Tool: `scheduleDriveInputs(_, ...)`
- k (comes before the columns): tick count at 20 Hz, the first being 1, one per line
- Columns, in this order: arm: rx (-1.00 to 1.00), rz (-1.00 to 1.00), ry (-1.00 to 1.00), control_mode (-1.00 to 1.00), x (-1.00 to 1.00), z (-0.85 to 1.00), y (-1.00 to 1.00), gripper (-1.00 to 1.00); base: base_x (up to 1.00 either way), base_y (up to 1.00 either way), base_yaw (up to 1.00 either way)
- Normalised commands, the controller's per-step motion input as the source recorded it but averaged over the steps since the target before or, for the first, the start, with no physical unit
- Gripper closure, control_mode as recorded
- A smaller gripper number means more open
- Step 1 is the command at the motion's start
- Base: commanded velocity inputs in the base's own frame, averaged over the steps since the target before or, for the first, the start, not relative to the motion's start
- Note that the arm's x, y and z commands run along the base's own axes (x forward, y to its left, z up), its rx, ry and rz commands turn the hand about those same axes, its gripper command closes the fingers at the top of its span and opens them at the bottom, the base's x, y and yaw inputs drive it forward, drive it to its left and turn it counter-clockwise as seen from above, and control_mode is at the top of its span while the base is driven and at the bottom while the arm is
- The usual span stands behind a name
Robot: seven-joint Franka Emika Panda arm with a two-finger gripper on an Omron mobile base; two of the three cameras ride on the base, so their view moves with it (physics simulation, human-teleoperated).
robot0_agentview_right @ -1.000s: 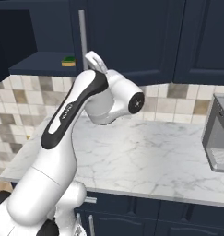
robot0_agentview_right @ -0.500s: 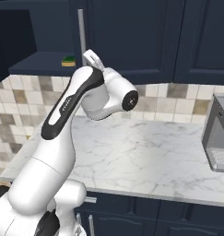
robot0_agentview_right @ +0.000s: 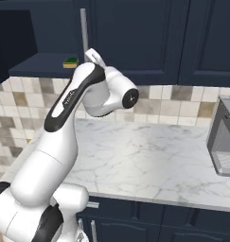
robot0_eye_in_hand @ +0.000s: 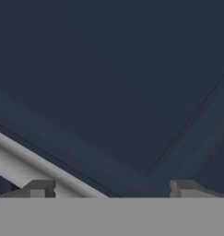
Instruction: Pick up the bar soap and sponge from the sink, and place them back in the cabinet, and close the cabinet doors.
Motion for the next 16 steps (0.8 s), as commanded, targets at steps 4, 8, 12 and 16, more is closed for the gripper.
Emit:
scheduleDriveInputs(4,0.00,0.00,0.00,-1.00,0.28,0.00,0.24,-1.00,0.00,0.00,0.00)
scheduleDriveInputs(8,0.00,0.00,0.00,-1.00,0.31,0.00,0.26,-1.00,0.00,0.00,0.00)
scheduleDriveInputs(12,0.00,0.00,0.00,-1.00,0.31,0.00,0.29,-1.00,0.00,0.00,0.00)
scheduleDriveInputs(16,0.00,0.00,0.00,-1.00,0.26,0.00,0.24,-1.00,0.00,0.00,0.00)
